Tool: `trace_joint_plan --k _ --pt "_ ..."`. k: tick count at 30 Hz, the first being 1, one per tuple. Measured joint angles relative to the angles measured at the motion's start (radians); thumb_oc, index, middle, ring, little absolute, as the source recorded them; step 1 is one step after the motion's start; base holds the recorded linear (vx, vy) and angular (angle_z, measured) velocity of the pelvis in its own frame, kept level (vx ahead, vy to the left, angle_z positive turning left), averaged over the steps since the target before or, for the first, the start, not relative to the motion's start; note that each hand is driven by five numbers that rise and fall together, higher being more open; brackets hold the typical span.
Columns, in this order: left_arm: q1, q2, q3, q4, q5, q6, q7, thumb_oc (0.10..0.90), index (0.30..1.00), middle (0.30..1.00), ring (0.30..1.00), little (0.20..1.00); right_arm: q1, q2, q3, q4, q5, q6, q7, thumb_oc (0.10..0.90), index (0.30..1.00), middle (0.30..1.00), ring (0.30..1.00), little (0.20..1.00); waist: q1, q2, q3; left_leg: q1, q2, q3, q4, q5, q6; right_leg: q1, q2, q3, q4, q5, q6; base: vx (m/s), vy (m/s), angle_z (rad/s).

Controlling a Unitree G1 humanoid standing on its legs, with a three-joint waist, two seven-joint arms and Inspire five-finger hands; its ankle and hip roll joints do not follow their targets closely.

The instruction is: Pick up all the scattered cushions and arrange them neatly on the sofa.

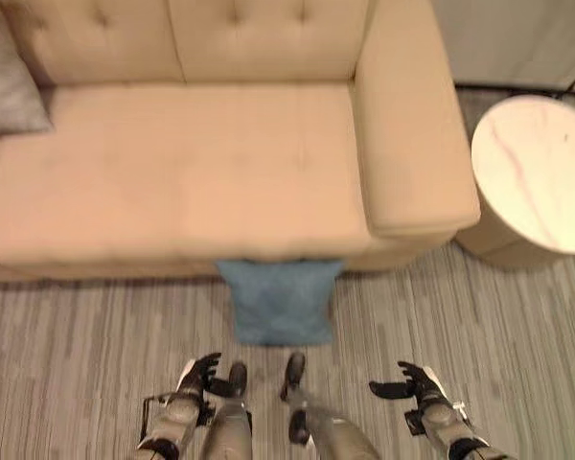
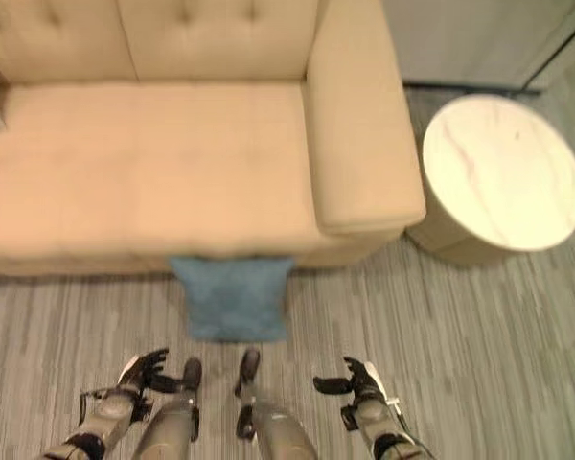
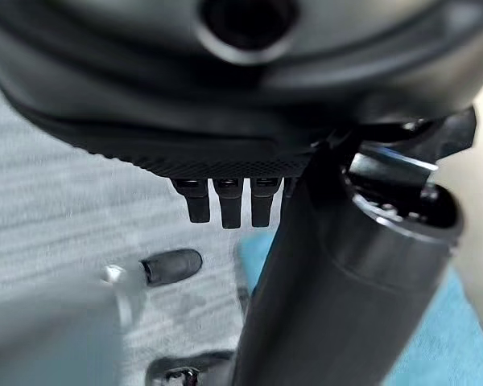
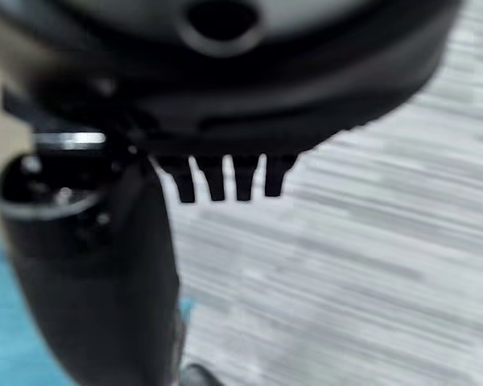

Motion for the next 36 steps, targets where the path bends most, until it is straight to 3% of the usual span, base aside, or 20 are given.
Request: trace_joint_plan --k 1,6,9,12,15,20,23,24,25,26,28,29,31,32,36 --pt "-0.05 0.004 0.001 -0.016 -0.018 -0.012 0.016 0.8 0.9 0.9 0.9 0.9 -0.04 -0.003 0.001 -0.028 0.019 -0.002 -0.008 0.8 0.9 0.9 0.9 0.9 0.001 0.004 0.028 -0.033 0.003 0.0 0.005 0.0 0.001 -0.036 0.0 -0.004 0.015 -0.004 -0.005 0.0 0.058 -0.09" --pt "-0.142 0.023 0.0 -0.018 -0.056 -0.033 0.048 0.8 0.9 0.9 0.9 0.9 -0.109 -0.028 0.021 -0.101 0.042 -0.024 -0.03 0.8 0.9 0.9 0.9 0.9 -0.001 0.03 0.049 -0.12 0.006 -0.003 0.03 -0.02 0.015 -0.135 -0.019 -0.041 0.072 -0.005 -0.004 0.02 0.022 0.0" --pt "-0.143 0.028 -0.002 -0.037 -0.059 -0.036 0.05 0.8 0.9 0.9 0.9 0.9 -0.102 -0.025 0.021 -0.096 0.044 -0.028 -0.032 0.8 0.9 0.9 0.9 0.9 0.004 0.033 0.049 -0.075 -0.011 0.0 -0.01 -0.023 0.005 -0.11 -0.042 -0.047 0.081 -0.003 -0.002 0.09 0.049 0.3" --pt "-0.097 0.036 -0.002 -0.058 -0.058 -0.037 0.05 0.8 0.9 0.9 0.9 0.9 -0.079 -0.023 0.021 -0.097 0.044 -0.03 -0.037 0.8 0.9 0.9 0.9 0.9 0.011 0.034 0.043 -0.04 -0.028 0.001 -0.017 -0.029 0.041 -0.078 -0.058 -0.045 0.082 -0.007 0.018 0.03 0.087 0.13" --pt "-0.043 0.037 -0.001 -0.055 -0.056 -0.035 0.048 0.8 0.9 0.9 0.9 0.9 -0.046 -0.021 0.016 -0.099 0.043 -0.035 -0.037 0.8 0.9 0.9 0.9 0.9 0.008 0.04 0.035 0.002 -0.044 0.005 -0.022 -0.035 0.06 -0.038 -0.072 -0.043 0.082 0.003 0.015 0.02 0.074 0.0" --pt "0.001 0.041 0.0 -0.053 -0.053 -0.032 0.046 0.8 0.9 0.9 0.9 0.9 0.005 -0.019 -0.002 -0.092 0.043 -0.034 -0.035 0.8 0.9 0.9 0.9 0.9 0.01 0.041 -0.019 0.051 -0.064 0.004 -0.044 -0.035 0.061 0.002 -0.091 -0.024 0.079 -0.007 0.03 0.03 0.088 0.02" --pt "0.018 0.052 -0.003 -0.048 -0.035 -0.033 0.043 0.8 0.9 0.9 0.9 0.9 0.022 -0.006 0.011 -0.091 0.038 -0.035 -0.037 0.8 0.9 0.9 0.9 0.9 0.002 0.037 -0.097 0.082 -0.092 0.007 -0.021 -0.052 0.086 0.017 -0.105 0.006 0.107 -0.009 0.066 -0.01 0.314 -0.22" --pt "0.034 0.052 0.0 -0.027 -0.03 -0.032 0.042 0.8 0.9 0.9 0.9 0.9 0.02 0.004 0.009 -0.093 0.031 -0.035 -0.029 0.8 0.9 0.9 0.9 0.9 0.011 0.035 -0.098 0.095 -0.093 0.037 -0.003 -0.066 0.118 0.01 -0.113 0.039 0.151 -0.005 0.106 0.03 0.137 -1.0" --pt "0.064 0.039 0.001 0.025 -0.014 -0.029 0.038 0.8 0.9 0.9 0.9 0.9 0.019 0.011 0.013 -0.1 0.029 -0.034 -0.023 0.8 0.9 0.9 0.9 0.9 -0.005 0.063 -0.11 0.147 -0.071 0.052 -0.029 -0.095 0.141 -0.009 -0.113 0.129 0.261 -0.051 0.188 0.04 -0.005 -0.77" --pt "0.069 0.032 0.001 0.027 -0.014 -0.031 0.04 0.8 0.9 0.9 0.9 0.9 0.045 0.01 0.011 -0.1 0.029 -0.033 -0.024 0.8 0.9 0.9 0.9 0.9 -0.011 0.073 -0.125 0.144 -0.07 0.05 -0.024 -0.097 0.149 -0.037 -0.118 0.161 0.34 -0.104 0.197 0.02 -0.106 -0.42" --pt "0.074 0.036 0.0 0.012 -0.013 -0.036 0.039 0.8 0.9 0.9 0.9 0.9 0.092 0.013 0.021 -0.091 0.028 -0.027 -0.023 0.8 0.9 0.9 0.9 0.9 -0.004 0.063 -0.152 0.122 -0.074 0.055 -0.035 -0.085 0.14 -0.068 -0.179 0.186 0.411 -0.147 0.214 0.0 -0.158 0.12" --pt "0.071 0.044 0.0 0.014 -0.014 -0.036 0.04 0.8 0.9 0.9 0.9 0.9 0.104 0.024 0.022 -0.083 0.028 -0.018 -0.022 0.8 0.9 0.9 0.9 0.9 0.006 0.046 -0.158 0.103 -0.081 0.054 -0.033 -0.078 0.13 -0.064 -0.227 0.163 0.384 -0.156 0.227 0.0 -0.089 0.09" --pt "0.069 0.065 -0.001 0.018 -0.014 -0.03 0.04 0.8 0.9 0.9 0.9 0.9 0.119 0.044 0.021 -0.078 0.028 -0.011 -0.016 0.8 0.9 0.9 0.9 0.9 0.006 0.03 -0.153 0.073 -0.086 0.034 -0.035 -0.05 0.115 0.014 -0.275 0.137 0.214 -0.151 0.23 0.01 -0.174 0.26" --pt "0.067 0.086 0.0 0.028 -0.014 -0.03 0.043 0.8 0.9 0.9 0.9 0.9 0.109 0.065 0.021 -0.056 0.029 -0.006 -0.004 0.8 0.9 0.9 0.9 0.9 0.008 0.013 -0.132 0.069 -0.068 0.012 -0.045 -0.022 0.078 0.107 -0.257 0.096 0.069 -0.049 0.238 0.01 -0.26 0.45" --pt "0.059 0.079 -0.013 -0.024 -0.014 -0.031 0.044 0.8 0.9 0.9 0.9 0.9 0.069 0.035 0.017 -0.058 0.03 -0.009 -0.008 0.8 0.9 0.9 0.9 0.9 0.008 0.032 -0.115 0.001 -0.003 -0.041 -0.051 0.01 0.023 0.06 -0.184 0.052 0.072 -0.051 0.203 -0.03 -0.132 0.27"
